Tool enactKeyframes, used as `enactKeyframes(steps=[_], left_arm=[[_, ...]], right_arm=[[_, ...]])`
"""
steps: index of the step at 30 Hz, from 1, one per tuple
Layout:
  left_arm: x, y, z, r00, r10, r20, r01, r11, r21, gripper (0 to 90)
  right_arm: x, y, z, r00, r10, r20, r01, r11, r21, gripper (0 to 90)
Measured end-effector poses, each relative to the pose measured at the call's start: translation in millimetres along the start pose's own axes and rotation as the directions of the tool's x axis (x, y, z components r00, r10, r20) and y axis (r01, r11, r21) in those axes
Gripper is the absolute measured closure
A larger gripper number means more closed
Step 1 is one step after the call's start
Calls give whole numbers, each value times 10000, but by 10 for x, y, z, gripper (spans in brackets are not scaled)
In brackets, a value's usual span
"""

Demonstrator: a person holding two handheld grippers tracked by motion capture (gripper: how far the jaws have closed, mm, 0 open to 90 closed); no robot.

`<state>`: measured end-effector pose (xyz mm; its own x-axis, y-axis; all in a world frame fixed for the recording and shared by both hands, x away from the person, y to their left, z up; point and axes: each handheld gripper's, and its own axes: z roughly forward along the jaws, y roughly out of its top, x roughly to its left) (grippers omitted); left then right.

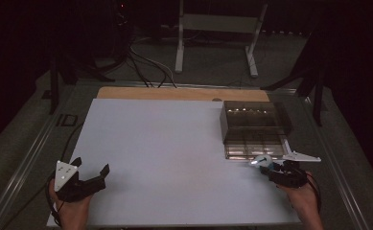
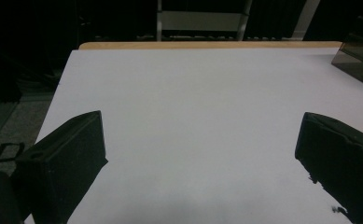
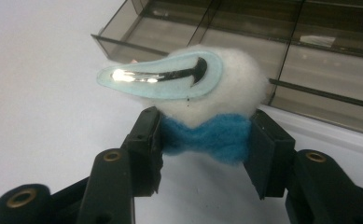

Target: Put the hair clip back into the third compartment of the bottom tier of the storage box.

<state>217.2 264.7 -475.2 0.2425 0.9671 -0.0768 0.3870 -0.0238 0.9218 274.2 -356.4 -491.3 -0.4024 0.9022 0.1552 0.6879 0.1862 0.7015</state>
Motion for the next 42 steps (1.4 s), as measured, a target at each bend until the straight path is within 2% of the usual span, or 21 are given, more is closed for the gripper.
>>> enactKeyframes(steps=[11, 42], left_arm=[[-2, 1, 2, 10000, 16, 0, -16, 10000, -2, 33], [-11, 0, 18, 10000, 47, 22, -47, 10000, -12, 33]], right_arm=[[5, 44, -17, 9998, 175, -98, -178, 9995, -275, 515], [-35, 143, -47, 9974, 703, 148, -688, 9938, -868, 516]])
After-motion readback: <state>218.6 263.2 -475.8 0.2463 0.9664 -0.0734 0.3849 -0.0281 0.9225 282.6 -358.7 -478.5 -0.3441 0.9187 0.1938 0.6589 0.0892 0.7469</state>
